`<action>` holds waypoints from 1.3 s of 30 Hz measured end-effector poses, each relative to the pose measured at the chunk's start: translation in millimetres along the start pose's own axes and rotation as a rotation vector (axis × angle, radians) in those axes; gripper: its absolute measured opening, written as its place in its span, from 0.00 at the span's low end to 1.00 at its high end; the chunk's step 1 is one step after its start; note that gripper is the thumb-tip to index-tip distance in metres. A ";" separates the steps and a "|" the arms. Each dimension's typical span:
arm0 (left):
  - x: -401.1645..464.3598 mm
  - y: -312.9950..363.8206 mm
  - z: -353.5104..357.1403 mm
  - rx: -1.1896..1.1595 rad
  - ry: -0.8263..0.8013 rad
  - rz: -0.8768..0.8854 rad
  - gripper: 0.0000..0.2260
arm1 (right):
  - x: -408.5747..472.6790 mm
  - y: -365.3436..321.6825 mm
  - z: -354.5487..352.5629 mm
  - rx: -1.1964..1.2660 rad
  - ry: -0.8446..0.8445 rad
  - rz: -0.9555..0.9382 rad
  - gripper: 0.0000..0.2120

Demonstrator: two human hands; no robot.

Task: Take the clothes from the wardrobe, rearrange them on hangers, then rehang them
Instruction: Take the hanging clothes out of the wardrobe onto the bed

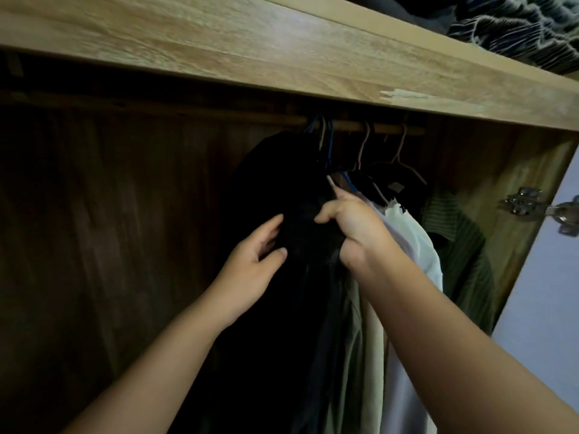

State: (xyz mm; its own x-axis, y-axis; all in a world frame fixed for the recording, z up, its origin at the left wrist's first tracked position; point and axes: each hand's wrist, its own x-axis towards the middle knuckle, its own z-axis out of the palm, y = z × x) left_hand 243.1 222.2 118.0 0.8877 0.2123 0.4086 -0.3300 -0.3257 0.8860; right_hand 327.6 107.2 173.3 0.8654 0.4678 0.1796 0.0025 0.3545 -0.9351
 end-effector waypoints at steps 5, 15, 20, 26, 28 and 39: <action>-8.8 20.2 -1.5 0.028 0.007 0.110 0.20 | -24.3 -15.5 -15.2 0.153 -0.090 -0.018 0.25; -22.2 37.3 7.7 -0.022 0.335 0.228 0.17 | -127.9 -13.1 -103.1 -0.107 -0.278 0.025 0.34; -23.2 43.9 42.5 0.371 0.306 0.208 0.14 | -193.1 -36.0 -148.8 -0.161 -0.346 0.102 0.33; -50.7 48.9 105.3 0.696 0.060 0.257 0.13 | -286.1 -66.6 -213.5 -0.241 -0.351 0.177 0.31; -70.7 52.2 128.1 0.624 -0.012 0.306 0.04 | -317.3 -77.8 -235.2 -0.273 -0.343 0.224 0.29; -165.2 85.1 283.3 0.406 -0.125 0.589 0.12 | -487.8 -126.2 -298.3 -0.930 0.212 0.329 0.16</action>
State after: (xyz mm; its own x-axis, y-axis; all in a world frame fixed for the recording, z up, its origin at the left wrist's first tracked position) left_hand 159.4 -101.7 63.8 0.6379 -0.2025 0.7431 -0.6404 -0.6755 0.3656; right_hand 54.7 -407.2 112.5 0.9643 0.2435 -0.1038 0.0592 -0.5807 -0.8120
